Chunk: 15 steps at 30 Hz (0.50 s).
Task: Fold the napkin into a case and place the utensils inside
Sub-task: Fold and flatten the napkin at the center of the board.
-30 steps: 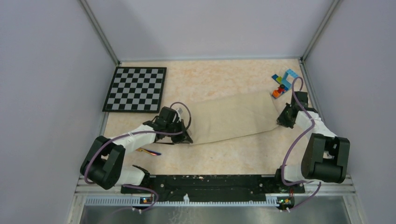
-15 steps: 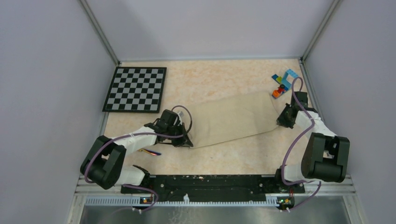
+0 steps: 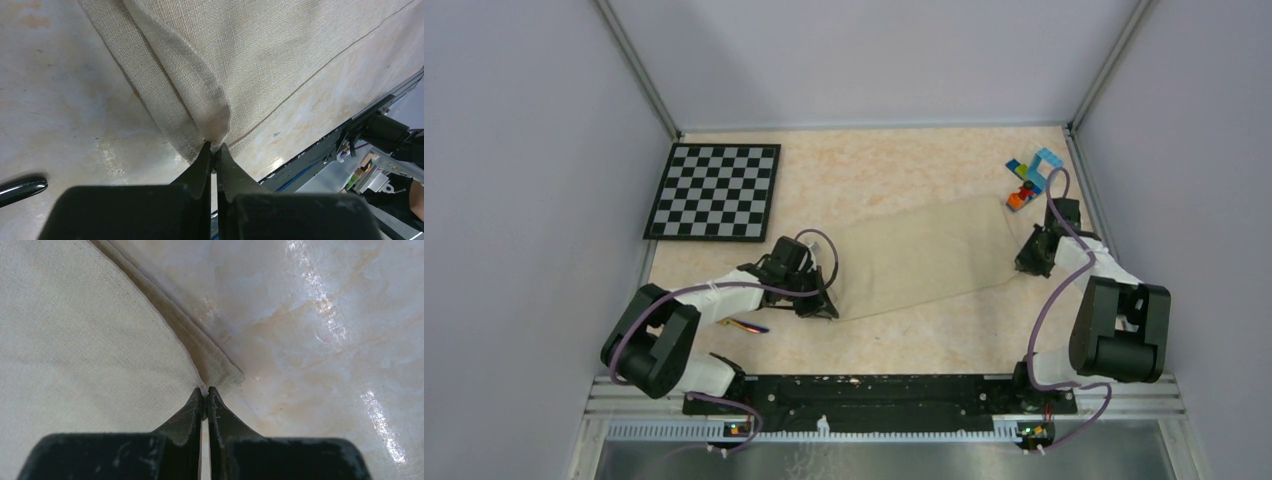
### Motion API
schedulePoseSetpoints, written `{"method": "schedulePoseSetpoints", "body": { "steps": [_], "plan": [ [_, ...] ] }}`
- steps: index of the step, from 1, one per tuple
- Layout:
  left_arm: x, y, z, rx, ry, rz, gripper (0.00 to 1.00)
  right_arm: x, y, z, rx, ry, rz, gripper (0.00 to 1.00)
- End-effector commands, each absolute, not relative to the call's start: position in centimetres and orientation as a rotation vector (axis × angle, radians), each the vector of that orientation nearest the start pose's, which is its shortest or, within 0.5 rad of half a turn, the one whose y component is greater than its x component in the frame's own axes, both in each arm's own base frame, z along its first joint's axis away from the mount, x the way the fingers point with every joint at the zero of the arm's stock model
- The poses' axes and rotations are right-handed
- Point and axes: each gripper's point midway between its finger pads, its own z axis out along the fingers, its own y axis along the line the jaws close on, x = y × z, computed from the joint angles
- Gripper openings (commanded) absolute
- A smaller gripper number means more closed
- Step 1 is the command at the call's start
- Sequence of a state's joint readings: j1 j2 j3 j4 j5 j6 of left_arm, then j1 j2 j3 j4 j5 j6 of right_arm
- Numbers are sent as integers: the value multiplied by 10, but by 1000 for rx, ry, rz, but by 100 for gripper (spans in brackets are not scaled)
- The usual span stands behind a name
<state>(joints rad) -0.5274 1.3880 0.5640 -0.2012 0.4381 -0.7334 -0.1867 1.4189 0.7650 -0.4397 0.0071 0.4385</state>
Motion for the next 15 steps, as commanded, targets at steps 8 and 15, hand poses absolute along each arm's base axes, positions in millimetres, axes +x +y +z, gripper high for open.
{"method": "schedulePoseSetpoints", "body": {
  "steps": [8, 15],
  "plan": [
    [181, -221, 28, -43, 2797, -952, 10, 298, -44, 42, 824, 2490, 67, 15],
    [172, -220, 55, 19, 2779, -993, 42, 297, -50, 77, 784, 2433, 32, 47]
  ]
}}
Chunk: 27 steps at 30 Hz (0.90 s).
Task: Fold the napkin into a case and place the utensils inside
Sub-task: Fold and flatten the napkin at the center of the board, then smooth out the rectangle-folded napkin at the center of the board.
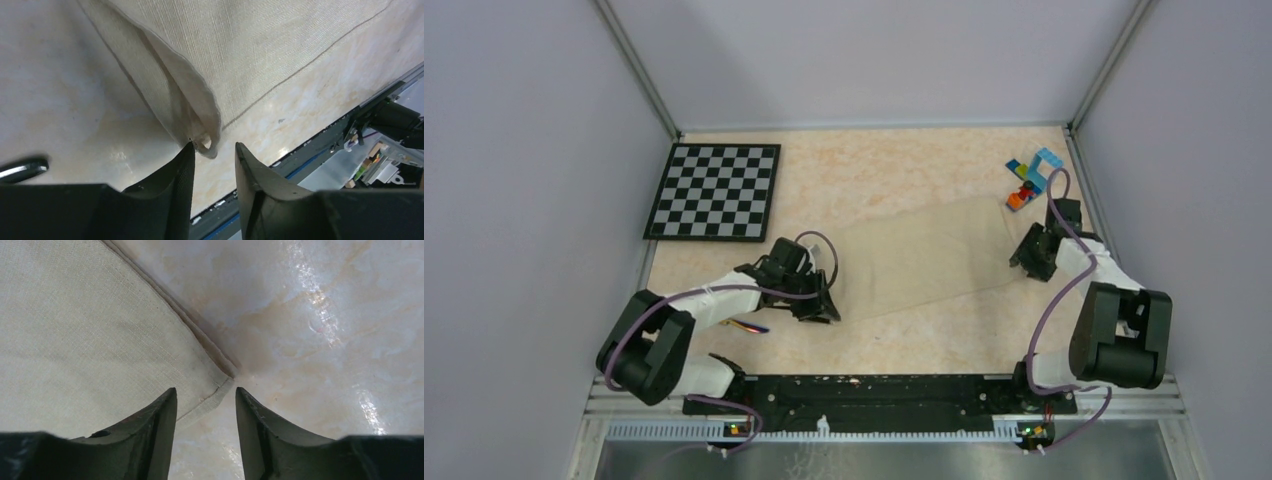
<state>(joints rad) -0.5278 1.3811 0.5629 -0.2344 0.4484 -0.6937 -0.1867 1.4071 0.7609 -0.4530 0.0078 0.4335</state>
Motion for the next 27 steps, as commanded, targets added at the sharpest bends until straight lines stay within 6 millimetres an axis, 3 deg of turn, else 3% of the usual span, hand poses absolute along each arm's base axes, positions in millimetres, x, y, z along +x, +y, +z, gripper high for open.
{"method": "schedulePoseSetpoints", "body": {
  "steps": [1, 3, 6, 10, 12, 15, 21, 24, 27],
  "plan": [
    [170, -219, 64, 33, 2762, -1003, 48, 296, -51, 88, 768, 2404, 17, 50],
    [166, -219, 84, 59, 2715, -1041, 58, 299, -47, 109, 722, 2335, 30, 58],
    [165, -227, 108, 95, 2639, -1135, 61, 315, -28, 127, 634, 2291, 158, 65],
    [187, -247, 117, 93, 2570, -1218, 58, 329, 9, 101, 606, 2389, 440, 64],
    [201, -253, 108, 74, 2597, -1203, 58, 330, 12, 83, 646, 2428, 460, 63],
    [208, -256, 84, 52, 2664, -1172, 56, 322, -1, 58, 699, 2474, 376, 64],
    [203, -236, 37, 0, 2746, -1007, 62, 305, -15, 28, 748, 2531, 256, 68],
    [193, -228, 24, -9, 2792, -971, 65, 300, -19, 33, 744, 2530, 217, 66],
    [183, -225, 29, 7, 2789, -982, 71, 304, -16, 62, 658, 2479, 158, 67]
  ]
}}
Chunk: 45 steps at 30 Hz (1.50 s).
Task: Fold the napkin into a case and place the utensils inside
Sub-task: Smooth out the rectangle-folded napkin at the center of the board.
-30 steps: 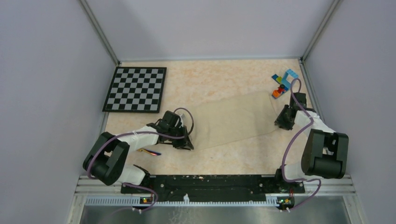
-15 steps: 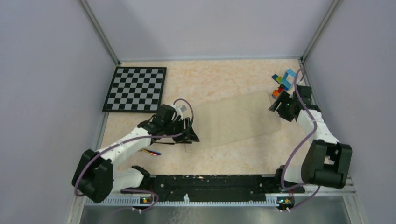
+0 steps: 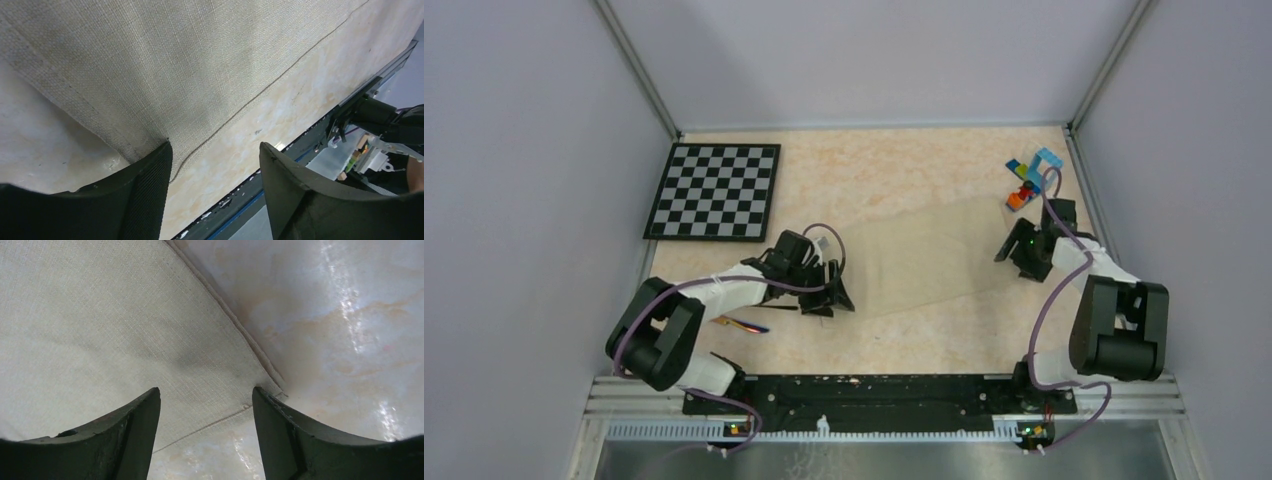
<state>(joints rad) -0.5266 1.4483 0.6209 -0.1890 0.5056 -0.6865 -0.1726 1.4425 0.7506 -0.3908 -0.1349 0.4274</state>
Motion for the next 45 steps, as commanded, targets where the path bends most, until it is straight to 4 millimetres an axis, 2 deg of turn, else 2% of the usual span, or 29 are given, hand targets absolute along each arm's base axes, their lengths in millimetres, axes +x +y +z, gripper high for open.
{"method": "schedulePoseSetpoints", "body": {
  "steps": [1, 3, 5, 8, 10, 13, 17, 19, 22, 23, 25, 28, 29, 31, 33, 37, 40, 45],
  "plan": [
    [183, -226, 37, 24, 2772, -1004, 74, 309, -7, 74, 609, 2455, 180, 68],
    [189, -235, 61, 74, 2707, -1068, 80, 317, 15, 91, 533, 2422, 259, 72],
    [203, -245, 84, 112, 2635, -1114, 84, 325, 34, 98, 504, 2406, 393, 73],
    [236, -248, 96, 79, 2595, -1036, 90, 331, 38, 90, 507, 2434, 428, 73],
    [257, -246, 89, 39, 2597, -993, 91, 330, 37, 79, 529, 2462, 443, 72],
    [282, -239, 67, -44, 2636, -940, 93, 324, 32, 64, 553, 2486, 415, 72],
    [305, -221, 40, -132, 2674, -833, 96, 311, 28, 45, 561, 2527, 380, 71],
    [311, -209, 31, -162, 2693, -799, 96, 302, 33, 36, 567, 2552, 402, 70],
    [315, -188, 16, -190, 2721, -709, 97, 284, 52, 28, 534, 2599, 464, 68],
    [314, -182, 11, -194, 2737, -686, 98, 281, 57, 30, 512, 2609, 464, 68],
    [311, -174, 7, -189, 2761, -648, 98, 283, 57, 47, 467, 2590, 431, 69],
    [307, -180, 17, -163, 2749, -707, 99, 302, 46, 89, 397, 2529, 328, 74],
    [306, -185, 24, -144, 2737, -751, 99, 310, 38, 101, 381, 2511, 271, 77],
    [309, -196, 43, -105, 2698, -846, 99, 328, 38, 117, 360, 2486, 273, 81],
    [317, -206, 66, -75, 2641, -925, 99, 351, 55, 132, 324, 2447, 401, 81],
    [349, -219, 99, -76, 2532, -990, 99, 400, 104, 153, 306, 2289, 794, 82],
    [376, -226, 101, -123, 2501, -1008, 99, 427, 130, 146, 314, 2251, 1011, 82],
    [407, -218, 81, -226, 2505, -996, 99, 455, 135, 112, 338, 2281, 1060, 81]
  ]
}}
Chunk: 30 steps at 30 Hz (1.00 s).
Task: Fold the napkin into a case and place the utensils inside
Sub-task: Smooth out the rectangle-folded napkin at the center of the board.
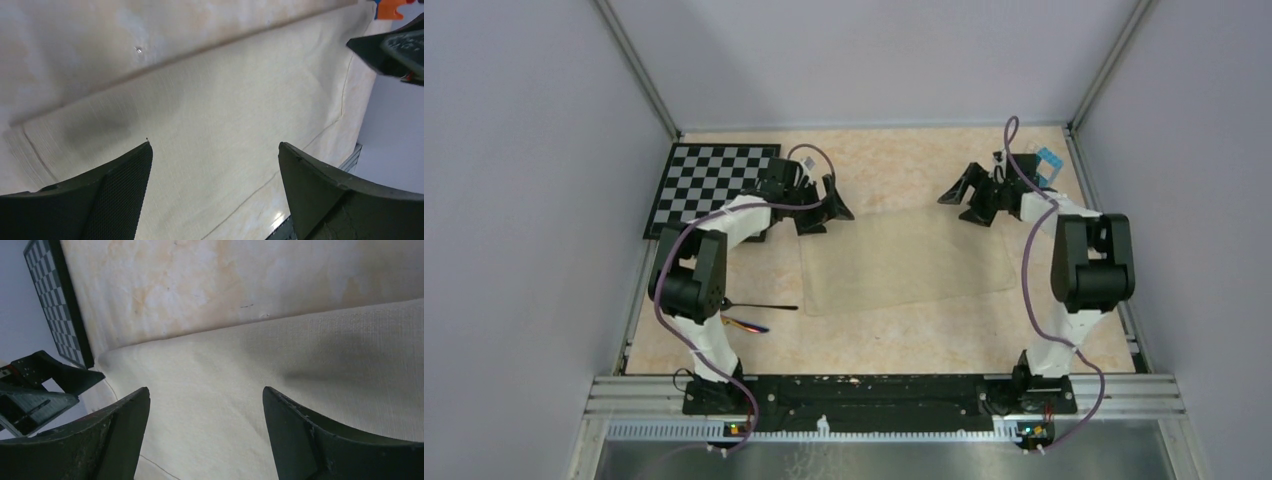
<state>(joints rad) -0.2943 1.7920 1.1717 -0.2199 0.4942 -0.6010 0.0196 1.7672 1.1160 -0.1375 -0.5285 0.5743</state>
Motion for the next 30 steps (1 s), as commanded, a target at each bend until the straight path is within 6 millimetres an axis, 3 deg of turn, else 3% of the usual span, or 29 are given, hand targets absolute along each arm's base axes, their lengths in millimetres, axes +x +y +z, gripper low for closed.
{"method": "schedulePoseSetpoints", "body": {
  "steps": [1, 4, 12, 14, 17, 20, 23, 26, 30],
  "plan": [
    [412, -214, 76, -244, 2507, -985, 99, 459, 133, 105, 343, 2287, 1061, 81],
    [422, -200, 59, -297, 2521, -938, 99, 466, 128, 91, 354, 2298, 1061, 81],
    [420, -150, 16, -439, 2578, -764, 99, 478, 72, 46, 469, 2312, 1016, 80],
    [419, -146, 18, -418, 2588, -733, 99, 476, 64, 46, 445, 2340, 955, 80],
    [423, -159, 43, -333, 2544, -831, 99, 478, 65, 70, 384, 2333, 914, 80],
    [428, -175, 77, -259, 2486, -942, 99, 479, 83, 110, 315, 2273, 943, 80],
    [433, -185, 97, -236, 2439, -1021, 99, 477, 119, 139, 221, 2238, 1006, 81],
    [437, -188, 96, -251, 2432, -1048, 99, 472, 172, 140, 139, 2237, 1115, 81],
    [441, -180, 80, -282, 2451, -988, 99, 467, 219, 126, 113, 2225, 1283, 81]
  ]
}}
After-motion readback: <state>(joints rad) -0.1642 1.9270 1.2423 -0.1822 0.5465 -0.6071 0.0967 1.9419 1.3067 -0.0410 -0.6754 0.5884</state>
